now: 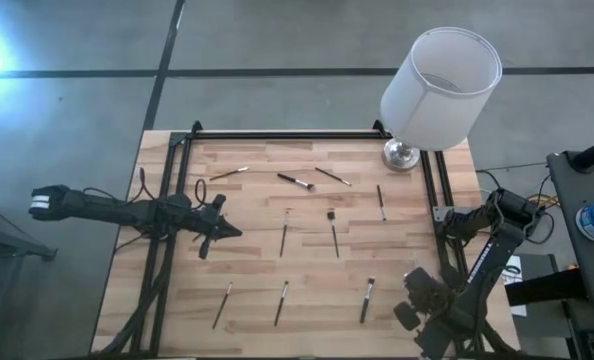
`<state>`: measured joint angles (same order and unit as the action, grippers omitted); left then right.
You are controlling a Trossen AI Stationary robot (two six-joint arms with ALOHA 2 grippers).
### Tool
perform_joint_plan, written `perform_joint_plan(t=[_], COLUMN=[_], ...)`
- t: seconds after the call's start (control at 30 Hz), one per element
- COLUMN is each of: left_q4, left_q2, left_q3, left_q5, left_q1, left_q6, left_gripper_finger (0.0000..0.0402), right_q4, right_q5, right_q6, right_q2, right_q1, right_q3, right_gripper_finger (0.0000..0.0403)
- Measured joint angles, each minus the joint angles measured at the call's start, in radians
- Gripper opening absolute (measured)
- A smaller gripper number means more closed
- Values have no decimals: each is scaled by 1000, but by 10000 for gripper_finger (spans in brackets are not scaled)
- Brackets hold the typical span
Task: Put items in baskets/containers
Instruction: Adjust the angled brush
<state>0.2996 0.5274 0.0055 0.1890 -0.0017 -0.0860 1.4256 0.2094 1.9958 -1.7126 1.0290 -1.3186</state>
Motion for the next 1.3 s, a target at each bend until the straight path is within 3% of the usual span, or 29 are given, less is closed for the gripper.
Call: perform_joint_plan(t=[0.07, 0.37, 0.67, 0.77, 1.07, 1.3], left_q4=[0, 0, 0, 0, -1, -1], left_q2=[0, 0, 0, 0, 0, 0], left_q3=[0, 0, 0, 0, 0, 0], left_q5=[0, 0, 0, 0, -4, -4], left_q1=[0, 0, 0, 0, 0, 0], left_q6=[0, 0, 0, 0, 0, 0], left_gripper_finger=[0, 0, 0, 0, 0, 0], right_q4=[0, 4, 1, 0, 5, 21], right_q5=[14, 141, 263, 261, 125, 122], right_q6=[-28, -212, -283, -256, -142, -85], right_q2=[0, 0, -12, -27, -38, -37], right_q1=[0, 33, 135, 151, 159, 146], right_q3=[-3, -70, -68, -68, -69, -120], right_gripper_finger=[18, 14, 14, 16, 90, 136])
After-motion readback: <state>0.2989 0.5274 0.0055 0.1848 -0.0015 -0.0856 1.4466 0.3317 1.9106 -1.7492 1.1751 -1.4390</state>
